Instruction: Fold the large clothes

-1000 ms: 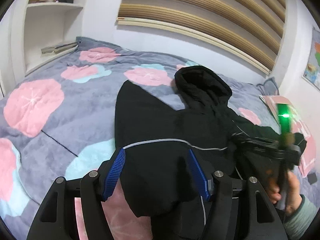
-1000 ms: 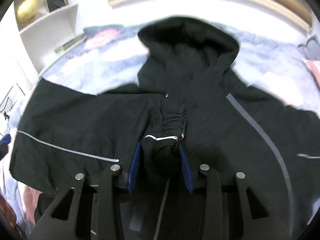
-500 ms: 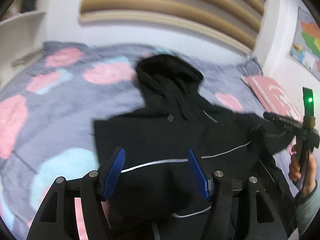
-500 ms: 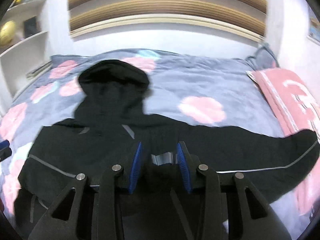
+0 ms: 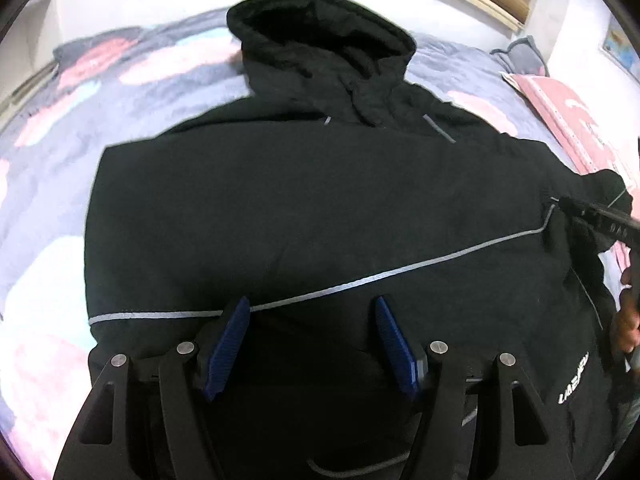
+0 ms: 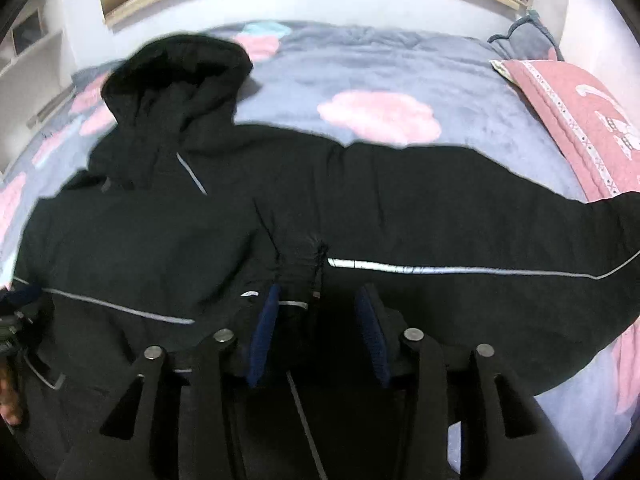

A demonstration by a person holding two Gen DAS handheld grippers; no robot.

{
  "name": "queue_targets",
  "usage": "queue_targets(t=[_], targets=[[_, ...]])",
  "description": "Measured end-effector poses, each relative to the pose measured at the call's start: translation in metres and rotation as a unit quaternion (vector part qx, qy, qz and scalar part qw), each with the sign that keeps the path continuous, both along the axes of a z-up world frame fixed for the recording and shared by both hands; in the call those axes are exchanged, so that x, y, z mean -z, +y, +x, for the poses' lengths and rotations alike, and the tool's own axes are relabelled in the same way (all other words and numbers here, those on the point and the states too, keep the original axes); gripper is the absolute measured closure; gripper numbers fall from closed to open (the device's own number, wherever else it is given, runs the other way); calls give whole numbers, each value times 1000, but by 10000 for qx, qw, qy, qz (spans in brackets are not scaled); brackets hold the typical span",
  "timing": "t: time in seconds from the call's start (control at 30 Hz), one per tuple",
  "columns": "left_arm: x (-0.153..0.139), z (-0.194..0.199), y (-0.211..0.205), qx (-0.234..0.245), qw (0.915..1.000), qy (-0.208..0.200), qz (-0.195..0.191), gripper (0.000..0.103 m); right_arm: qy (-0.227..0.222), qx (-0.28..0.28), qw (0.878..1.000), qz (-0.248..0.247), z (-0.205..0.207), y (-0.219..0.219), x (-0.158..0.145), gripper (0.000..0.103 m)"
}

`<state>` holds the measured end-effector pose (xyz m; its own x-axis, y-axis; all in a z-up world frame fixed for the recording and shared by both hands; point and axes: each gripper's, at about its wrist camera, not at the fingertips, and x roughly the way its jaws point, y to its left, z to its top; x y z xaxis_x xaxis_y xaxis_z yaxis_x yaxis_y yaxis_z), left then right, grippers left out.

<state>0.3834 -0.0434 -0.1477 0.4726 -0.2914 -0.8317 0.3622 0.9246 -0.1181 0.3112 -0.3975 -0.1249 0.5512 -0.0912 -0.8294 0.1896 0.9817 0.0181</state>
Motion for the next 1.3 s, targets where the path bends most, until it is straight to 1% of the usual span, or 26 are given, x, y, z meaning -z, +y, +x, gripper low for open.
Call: queue_targets(t=[0.07,0.1,0.13,0.17,0.2,0.23,0.27,0.33,0.37,0.4,0.43,0.47,0.5,0.53,0.57,0.63,0.7,0.77,0.8,0.83,0.9,0.93,1.0,1.1,1.23,1.3], targets=[[-14,-7,2,96,9996,-128,-237,36,-149,-59,9999,49,-7,4,-14,50],[-26,-12,1,144,9989,-245,-373,36,-253,-135,9995,113,-11,8,-22,46],[-37,-17,-1,185,9980,-358,-494,36,-324,-201,9991,178,-13,12,-29,39],[-43,-20,-3,216,9973,-411,-561,34,-369,-250,9987,227,-13,15,-33,36],[-51,-23,-5,260,9965,-458,-653,32,-402,-319,9983,282,-12,19,-35,36],[-55,-24,-9,282,9960,-471,-705,27,-398,-415,9978,327,-12,25,-35,36],[-57,-25,-13,306,9956,-478,-742,26,-348,-512,9974,367,-10,32,-32,36],[-53,-23,-21,323,9964,-465,-635,26,-110,-527,9980,324,-4,41,-17,36],[-45,-21,-24,271,9975,-425,-495,26,49,-465,9985,281,0,42,-6,36],[-31,-15,-28,152,9991,-279,-289,26,306,-349,9987,195,4,43,9,36],[-9,-5,-31,0,10000,15,-28,26,557,-241,9981,77,8,42,25,36],[5,0,-34,-78,9997,221,103,26,652,-211,9976,59,10,42,35,33],[21,4,-34,-123,9996,219,112,26,585,-186,9981,60,9,40,40,28],[21,1,-35,-103,9999,-15,100,26,594,-144,9980,172,8,37,42,26],[20,-3,-37,-84,9997,-141,156,25,588,-88,9972,453,7,30,43,26],[17,-5,-36,-90,9997,-208,115,25,348,40,9949,942,0,15,34,26],[16,-9,-34,-58,9995,-304,27,25,-29,190,9947,1005,-11,3,19,26],[15,-11,-31,-56,9993,-381,-15,25,-477,523,9957,597,-29,-8,-4,26],[15,-13,-32,-62,9990,-444,-5,25,-631,701,9948,377,-36,-13,-11,26],[17,-14,-34,-63,9988,-489,21,25,-850,980,9915,-18,-49,-21,-25,24],[17,-17,-35,-70,9984,-562,66,25,-1070,1219,9859,-421,-65,-40,-41,17],[17,-15,-35,-72,9983,-572,61,25,-1057,1262,9846,-589,-70,-50,-46,11],[18,-16,-33,-80,9982,-600,43,25,-893,1299,9839,-845,-82,-78,-55,9],[18,-17,-34,-87,9978,-653,61,25,-935,1510,9808,-805,-108,-123,-64,9],[19,-18,-34,-92,9974,-704,85,24,-910,2236,9676,-742,-135,-206,-77,9],[20,-18,-34,-95,9973,-718,79,24,-906,2443,9626,-740,-149,-242,-78,9]])
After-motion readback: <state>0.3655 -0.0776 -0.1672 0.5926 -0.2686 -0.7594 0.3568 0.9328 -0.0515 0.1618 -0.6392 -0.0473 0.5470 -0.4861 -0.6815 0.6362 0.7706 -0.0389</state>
